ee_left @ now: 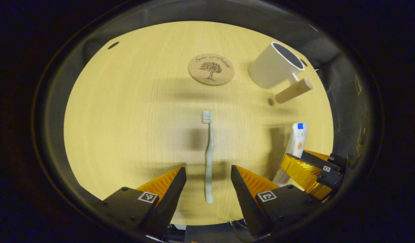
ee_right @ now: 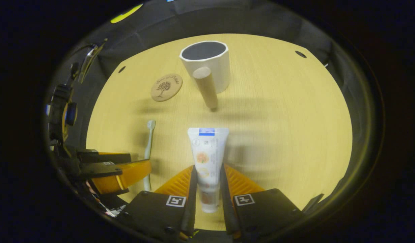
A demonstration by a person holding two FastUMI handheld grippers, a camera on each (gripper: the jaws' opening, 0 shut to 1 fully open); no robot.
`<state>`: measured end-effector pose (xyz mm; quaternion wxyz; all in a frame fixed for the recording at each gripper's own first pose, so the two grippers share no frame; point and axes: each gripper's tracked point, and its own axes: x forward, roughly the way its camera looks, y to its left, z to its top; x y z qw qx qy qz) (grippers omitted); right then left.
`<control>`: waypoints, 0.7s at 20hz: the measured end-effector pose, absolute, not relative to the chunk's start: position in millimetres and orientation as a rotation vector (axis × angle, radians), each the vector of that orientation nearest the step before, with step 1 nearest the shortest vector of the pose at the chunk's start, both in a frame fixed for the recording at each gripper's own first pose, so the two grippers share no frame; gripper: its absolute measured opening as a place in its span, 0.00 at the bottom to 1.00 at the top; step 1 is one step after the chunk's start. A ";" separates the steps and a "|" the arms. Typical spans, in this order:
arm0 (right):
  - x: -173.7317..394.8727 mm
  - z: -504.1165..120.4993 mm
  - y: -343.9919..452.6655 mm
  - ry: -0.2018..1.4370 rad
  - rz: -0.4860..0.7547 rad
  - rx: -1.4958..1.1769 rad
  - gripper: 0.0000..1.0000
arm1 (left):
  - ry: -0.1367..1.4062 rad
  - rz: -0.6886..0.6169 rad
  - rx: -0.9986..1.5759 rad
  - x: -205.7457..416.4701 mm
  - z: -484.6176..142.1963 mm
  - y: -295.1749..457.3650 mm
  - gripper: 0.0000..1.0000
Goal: Put the toothbrush and toothpaste on the desktop into the cup, then pick up the cup and place it on the coaster on the desktop.
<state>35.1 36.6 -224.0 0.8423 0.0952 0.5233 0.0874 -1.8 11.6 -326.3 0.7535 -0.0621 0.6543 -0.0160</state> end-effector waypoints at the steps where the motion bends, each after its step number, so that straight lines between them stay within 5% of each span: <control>1: 36.4 -223.8 35.8 1.103 0.184 0.205 0.39 | 1.441 -0.034 -0.137 -1.5 -328.9 13.5 0.92; 9: 37.9 -216.1 41.2 1.100 0.208 0.247 0.39 | 1.505 -0.023 -0.153 -1.7 -353.3 2.3 0.87; 11: 37.3 -216.3 41.0 1.103 0.210 0.247 0.39 | 1.505 -0.006 -0.137 0.7 -353.6 6.3 0.71; 12: 37.4 -215.7 41.1 1.105 0.210 0.249 0.39 | 1.505 0.001 -0.130 1.6 -353.5 5.2 0.53; 14: 38.4 -214.1 41.0 1.104 0.211 0.260 0.39 | 1.497 -0.006 -0.092 3.4 -352.0 4.7 0.48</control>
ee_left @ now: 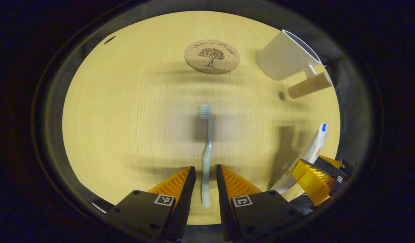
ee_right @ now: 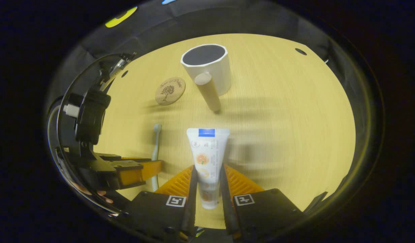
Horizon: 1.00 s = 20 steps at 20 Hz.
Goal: Put the toothbrush and toothpaste on the desktop into the cup, then pick up the cup and place it on the coaster on the desktop.
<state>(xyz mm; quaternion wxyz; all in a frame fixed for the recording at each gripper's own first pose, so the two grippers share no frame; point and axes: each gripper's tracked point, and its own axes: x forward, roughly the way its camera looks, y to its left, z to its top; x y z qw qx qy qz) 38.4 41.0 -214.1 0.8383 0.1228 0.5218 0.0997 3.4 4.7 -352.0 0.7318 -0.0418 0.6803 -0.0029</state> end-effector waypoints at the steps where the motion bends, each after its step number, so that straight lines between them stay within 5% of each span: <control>1: 39.2 -212.7 40.7 1.102 0.211 0.266 0.39 | 1.487 0.018 -0.056 4.8 -353.1 7.5 0.41; 2: 39.7 -213.1 41.0 1.101 0.209 0.270 0.39 | 1.479 0.027 -0.038 4.8 -354.3 6.7 0.27; 5: 40.9 -211.7 40.4 1.097 0.206 0.277 0.39 | 1.456 0.008 -0.028 6.4 -354.1 3.1 0.17; 20: 53.1 -201.1 40.6 1.011 0.241 0.287 0.38 | 1.232 -0.034 -0.176 12.4 -314.0 1.5 0.13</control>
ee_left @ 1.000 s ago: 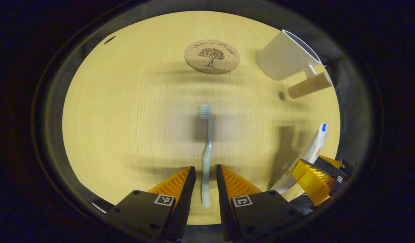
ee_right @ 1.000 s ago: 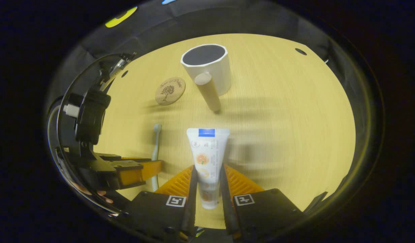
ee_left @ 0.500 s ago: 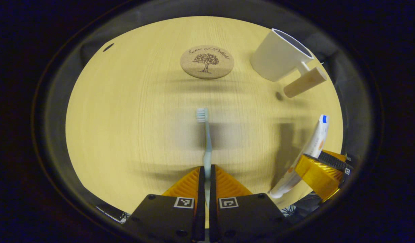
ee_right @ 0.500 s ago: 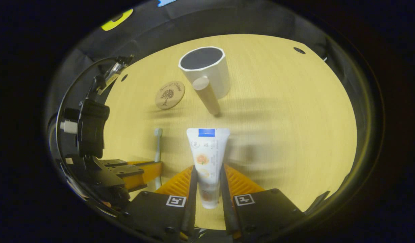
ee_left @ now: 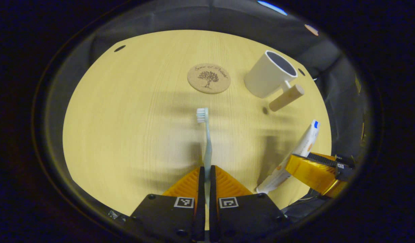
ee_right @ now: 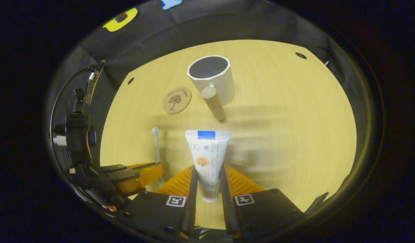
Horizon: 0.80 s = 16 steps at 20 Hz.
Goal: Put the toothbrush and toothpaste on the desktop into the cup, then pick up the cup and place it on the coaster on the desktop.
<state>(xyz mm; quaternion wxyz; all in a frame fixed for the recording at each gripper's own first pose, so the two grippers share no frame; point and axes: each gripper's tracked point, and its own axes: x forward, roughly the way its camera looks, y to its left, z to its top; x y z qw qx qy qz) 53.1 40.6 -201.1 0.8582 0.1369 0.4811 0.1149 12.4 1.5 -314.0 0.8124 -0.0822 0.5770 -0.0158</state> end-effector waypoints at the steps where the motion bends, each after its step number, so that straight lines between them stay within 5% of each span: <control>1: 54.8 -197.8 40.5 0.995 0.245 0.284 0.39 | 1.198 -0.039 -0.179 15.0 -306.4 1.8 0.13; 16: 85.1 -146.0 37.4 0.733 0.240 0.246 0.38 | 0.758 -0.132 -0.140 53.3 -190.6 13.3 0.13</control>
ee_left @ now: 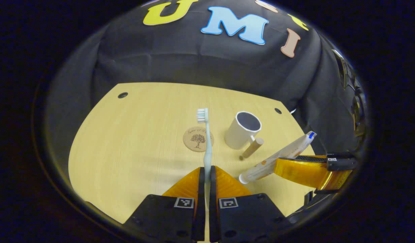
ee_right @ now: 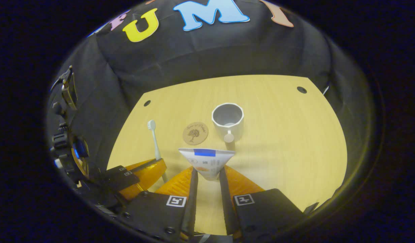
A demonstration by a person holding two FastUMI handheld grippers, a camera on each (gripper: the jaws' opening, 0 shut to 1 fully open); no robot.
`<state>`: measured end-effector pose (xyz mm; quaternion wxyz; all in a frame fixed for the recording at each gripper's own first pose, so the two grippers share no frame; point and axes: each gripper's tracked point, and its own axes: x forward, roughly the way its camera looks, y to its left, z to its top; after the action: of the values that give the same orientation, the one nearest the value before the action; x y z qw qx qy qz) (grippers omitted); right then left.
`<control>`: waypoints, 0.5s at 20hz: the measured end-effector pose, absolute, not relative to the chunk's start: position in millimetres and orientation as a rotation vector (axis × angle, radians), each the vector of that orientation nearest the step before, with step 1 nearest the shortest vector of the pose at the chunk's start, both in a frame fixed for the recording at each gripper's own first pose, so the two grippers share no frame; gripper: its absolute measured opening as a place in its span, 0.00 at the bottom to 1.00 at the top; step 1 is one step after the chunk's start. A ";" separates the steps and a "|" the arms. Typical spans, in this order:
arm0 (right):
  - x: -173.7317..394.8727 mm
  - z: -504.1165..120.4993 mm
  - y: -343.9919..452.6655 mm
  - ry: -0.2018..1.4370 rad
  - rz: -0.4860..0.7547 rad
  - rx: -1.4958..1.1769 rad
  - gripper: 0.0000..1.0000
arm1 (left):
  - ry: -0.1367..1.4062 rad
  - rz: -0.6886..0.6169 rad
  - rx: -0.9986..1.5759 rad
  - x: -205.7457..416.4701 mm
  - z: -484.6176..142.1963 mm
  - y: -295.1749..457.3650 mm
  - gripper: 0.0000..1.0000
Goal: Put the toothbrush and toothpaste on the desktop into the cup, then pick up the cup and place it on the coaster on the desktop.
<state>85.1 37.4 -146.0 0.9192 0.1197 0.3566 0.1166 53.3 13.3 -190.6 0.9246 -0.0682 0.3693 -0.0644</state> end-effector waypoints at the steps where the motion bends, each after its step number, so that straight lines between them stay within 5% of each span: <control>1: 87.6 -140.2 38.8 0.717 0.240 0.254 0.38 | 0.732 -0.141 -0.140 56.6 -182.1 12.1 0.13; 10: 127.7 -98.2 41.4 0.515 0.204 0.316 0.38 | 0.416 -0.239 -0.210 114.5 -120.2 -3.4 0.11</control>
<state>127.7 41.4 -98.2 0.9496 0.1553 0.2532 0.1005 114.5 -3.4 -120.2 0.9659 -0.1037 0.2058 -0.1181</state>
